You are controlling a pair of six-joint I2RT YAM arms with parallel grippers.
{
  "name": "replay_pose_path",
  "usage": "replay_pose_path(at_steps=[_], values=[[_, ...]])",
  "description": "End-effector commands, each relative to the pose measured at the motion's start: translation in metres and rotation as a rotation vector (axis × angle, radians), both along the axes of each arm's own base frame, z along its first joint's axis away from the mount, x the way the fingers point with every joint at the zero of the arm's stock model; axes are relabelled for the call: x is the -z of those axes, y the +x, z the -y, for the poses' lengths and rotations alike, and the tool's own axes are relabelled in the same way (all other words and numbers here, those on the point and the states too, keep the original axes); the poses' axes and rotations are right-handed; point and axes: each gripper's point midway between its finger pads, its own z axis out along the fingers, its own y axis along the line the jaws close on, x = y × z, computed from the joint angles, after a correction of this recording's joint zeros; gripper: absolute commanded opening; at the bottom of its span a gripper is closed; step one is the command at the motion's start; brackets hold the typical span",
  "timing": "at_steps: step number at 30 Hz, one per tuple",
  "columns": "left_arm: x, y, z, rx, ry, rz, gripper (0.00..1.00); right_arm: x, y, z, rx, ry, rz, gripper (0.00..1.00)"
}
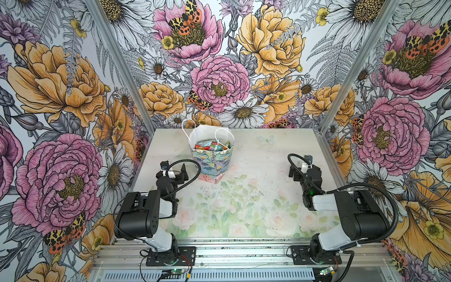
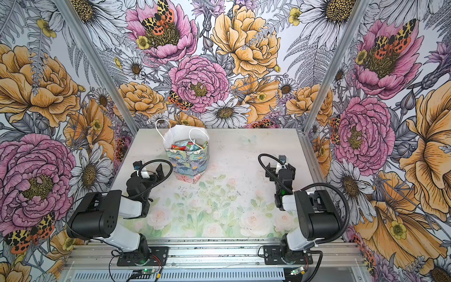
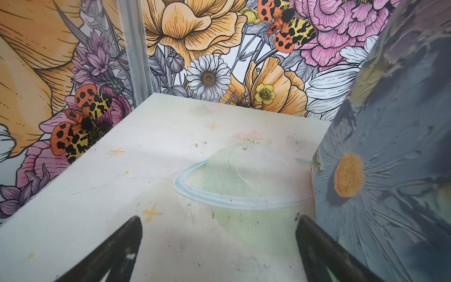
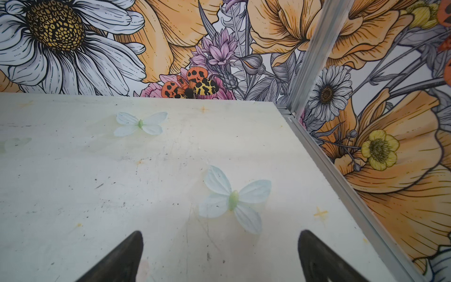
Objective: Place the snacks into the paper bag
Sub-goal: Reset both arms
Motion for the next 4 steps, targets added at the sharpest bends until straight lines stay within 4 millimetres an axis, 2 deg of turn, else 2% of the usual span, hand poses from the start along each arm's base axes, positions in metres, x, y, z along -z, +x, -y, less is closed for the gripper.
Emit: replay_pose_path(at_steps=[1, 4], values=[[-0.0139, 0.0063, -0.0028, -0.023, -0.003, 0.043, 0.99, -0.0074, 0.0078, -0.0006, -0.018, 0.030, 0.018, 1.00], [-0.0129, 0.0064, -0.0065, -0.056, 0.003, 0.035, 0.99, -0.0071, 0.0074, 0.0009, -0.017, 0.037, 0.017, 1.00]])
